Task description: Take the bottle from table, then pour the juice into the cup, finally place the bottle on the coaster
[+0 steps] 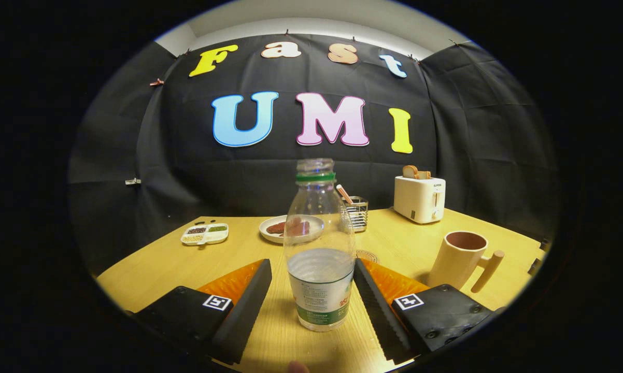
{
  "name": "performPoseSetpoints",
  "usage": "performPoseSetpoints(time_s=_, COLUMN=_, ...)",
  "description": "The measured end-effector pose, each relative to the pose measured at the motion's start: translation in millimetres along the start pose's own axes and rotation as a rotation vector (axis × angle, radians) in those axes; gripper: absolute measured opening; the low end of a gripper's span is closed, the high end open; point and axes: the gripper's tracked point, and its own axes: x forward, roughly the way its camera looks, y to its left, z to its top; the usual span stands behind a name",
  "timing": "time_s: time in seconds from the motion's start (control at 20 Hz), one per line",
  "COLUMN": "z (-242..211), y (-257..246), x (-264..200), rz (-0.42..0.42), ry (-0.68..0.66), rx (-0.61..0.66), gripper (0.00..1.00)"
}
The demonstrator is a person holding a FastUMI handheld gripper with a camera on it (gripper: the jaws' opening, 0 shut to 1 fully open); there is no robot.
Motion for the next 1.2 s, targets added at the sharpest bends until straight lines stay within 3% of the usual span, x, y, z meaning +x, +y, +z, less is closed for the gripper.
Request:
performPoseSetpoints(time_s=0.25, z=-14.6, y=-6.4, x=15.6, rz=-0.038, ry=0.019, rx=0.007, gripper=0.98)
performPoseSetpoints(time_s=0.35, z=-12.5, y=-1.4, x=19.1, rz=-0.025, ry=0.011, rx=0.014, gripper=0.77)
performPoseSetpoints(time_s=0.7, z=11.8, y=0.6, x=16.4, rz=-0.019, ry=0.024, rx=0.036, gripper=0.76)
performPoseSetpoints(time_s=1.2, z=38.6, y=-5.7, x=0.5, rz=0.038, ry=0.092, rx=0.267, gripper=0.75)
